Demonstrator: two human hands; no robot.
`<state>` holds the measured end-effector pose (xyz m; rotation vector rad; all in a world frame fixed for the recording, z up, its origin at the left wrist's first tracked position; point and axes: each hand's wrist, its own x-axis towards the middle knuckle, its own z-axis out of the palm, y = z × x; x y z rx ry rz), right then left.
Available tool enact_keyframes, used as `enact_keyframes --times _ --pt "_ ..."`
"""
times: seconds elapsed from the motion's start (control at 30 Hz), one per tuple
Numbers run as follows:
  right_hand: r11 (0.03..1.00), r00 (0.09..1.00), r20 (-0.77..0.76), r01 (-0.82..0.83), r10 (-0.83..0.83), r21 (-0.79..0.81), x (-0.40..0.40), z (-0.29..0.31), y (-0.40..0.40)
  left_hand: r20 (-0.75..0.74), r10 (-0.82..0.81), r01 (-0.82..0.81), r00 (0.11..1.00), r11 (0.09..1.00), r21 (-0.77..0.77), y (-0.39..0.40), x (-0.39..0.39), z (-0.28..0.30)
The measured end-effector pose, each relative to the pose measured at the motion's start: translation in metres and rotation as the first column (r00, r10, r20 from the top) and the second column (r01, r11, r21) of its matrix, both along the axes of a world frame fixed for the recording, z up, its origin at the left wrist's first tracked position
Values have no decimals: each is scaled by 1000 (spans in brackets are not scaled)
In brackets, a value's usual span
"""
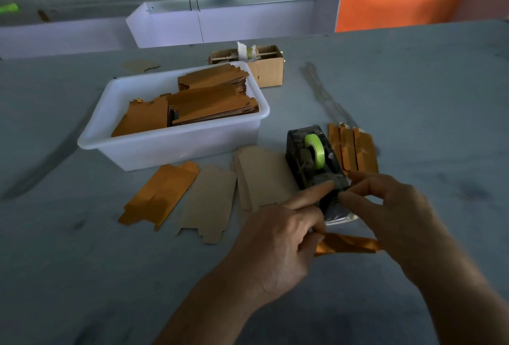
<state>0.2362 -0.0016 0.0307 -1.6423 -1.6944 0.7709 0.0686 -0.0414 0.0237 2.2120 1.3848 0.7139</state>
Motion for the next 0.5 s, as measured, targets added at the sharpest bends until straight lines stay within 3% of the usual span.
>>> enact_keyframes --times 0.13,0.33,0.5 --pt "999 998 41 45 -46 31 -2 -6 -2 -105 -66 69 992 997 23 5 3 0" --pt "996 998 11 56 -57 63 -4 -10 -7 -123 -38 38 992 999 -3 2 6 -5" --pt "979 961 263 38 -91 201 -12 -15 -6 -125 -18 18 992 1000 2 1 10 -1"
